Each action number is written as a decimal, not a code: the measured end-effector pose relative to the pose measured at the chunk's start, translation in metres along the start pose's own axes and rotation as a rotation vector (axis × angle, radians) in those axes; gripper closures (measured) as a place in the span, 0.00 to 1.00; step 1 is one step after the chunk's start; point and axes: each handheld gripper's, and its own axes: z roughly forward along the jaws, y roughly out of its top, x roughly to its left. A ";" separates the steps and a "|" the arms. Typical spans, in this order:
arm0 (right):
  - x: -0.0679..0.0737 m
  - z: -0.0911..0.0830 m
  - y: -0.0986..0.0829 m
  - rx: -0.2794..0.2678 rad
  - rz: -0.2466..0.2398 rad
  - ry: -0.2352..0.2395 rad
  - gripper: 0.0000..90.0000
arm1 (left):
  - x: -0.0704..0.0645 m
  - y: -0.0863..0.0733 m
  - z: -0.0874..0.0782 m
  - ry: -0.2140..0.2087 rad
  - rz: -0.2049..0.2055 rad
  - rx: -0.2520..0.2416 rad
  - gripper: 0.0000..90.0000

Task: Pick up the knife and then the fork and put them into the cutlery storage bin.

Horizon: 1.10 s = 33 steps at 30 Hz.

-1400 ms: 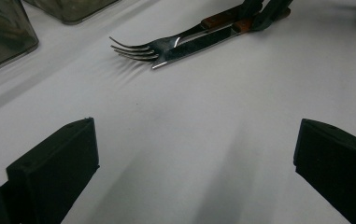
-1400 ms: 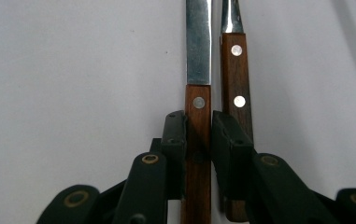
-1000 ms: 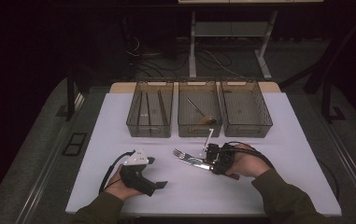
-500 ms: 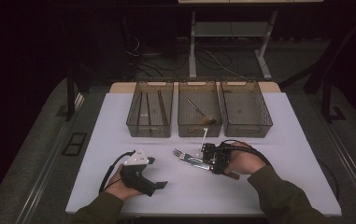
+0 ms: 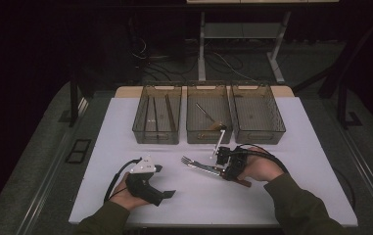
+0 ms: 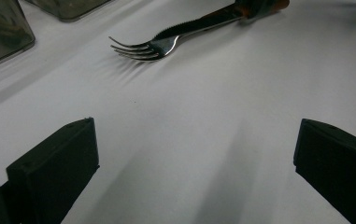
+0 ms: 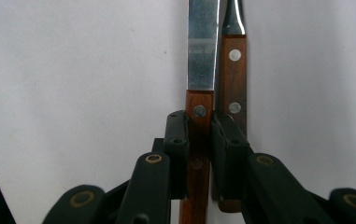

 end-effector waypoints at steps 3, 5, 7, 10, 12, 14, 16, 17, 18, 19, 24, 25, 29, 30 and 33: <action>-0.002 -0.005 -0.004 -0.035 0.019 0.009 0.86 | 0.000 0.000 0.000 0.000 0.000 0.000 0.00; -0.004 -0.009 -0.006 -0.054 0.026 0.013 0.86 | 0.000 0.000 0.000 -0.001 -0.001 -0.001 0.00; -0.006 -0.012 -0.009 -0.068 0.038 0.012 0.86 | 0.000 0.000 0.000 0.000 -0.001 0.000 0.00; -0.009 -0.017 -0.013 -0.100 0.045 0.006 0.86 | 0.000 0.000 0.000 -0.002 -0.003 -0.002 0.00; -0.010 -0.020 -0.016 -0.127 0.056 0.007 0.86 | 0.000 0.000 0.000 -0.003 -0.002 0.000 0.00; -0.012 -0.023 -0.019 -0.153 0.064 0.004 0.86 | 0.000 0.000 0.000 -0.003 -0.003 0.000 0.00; -0.015 -0.024 -0.023 -0.178 0.076 0.003 0.86 | 0.000 0.000 0.000 -0.003 -0.003 -0.001 0.00; -0.016 -0.025 -0.025 -0.192 0.080 0.002 0.86 | 0.000 0.000 0.000 -0.003 -0.002 0.000 0.00; -0.017 -0.025 -0.027 -0.203 0.089 0.005 0.86 | 0.000 0.000 0.000 -0.003 -0.002 0.000 0.00; -0.019 -0.025 -0.029 -0.215 0.091 0.005 0.86 | 0.000 0.000 0.000 -0.004 -0.002 0.000 0.00; -0.025 -0.028 -0.041 -0.267 0.129 0.013 0.86 | 0.000 0.000 0.001 -0.004 -0.003 0.001 0.00; -0.026 -0.029 -0.044 -0.274 0.135 0.012 0.86 | 0.000 0.000 0.000 -0.005 -0.002 0.002 0.00; -0.031 -0.033 -0.052 -0.300 0.155 0.016 0.86 | 0.000 0.000 0.000 -0.005 -0.002 0.002 0.00; -0.032 -0.034 -0.054 -0.300 0.165 0.015 0.86 | 0.000 0.000 0.001 -0.005 -0.003 0.002 0.00; -0.035 -0.037 -0.058 -0.318 0.176 0.015 0.86 | 0.000 0.000 0.000 -0.006 -0.003 0.000 0.00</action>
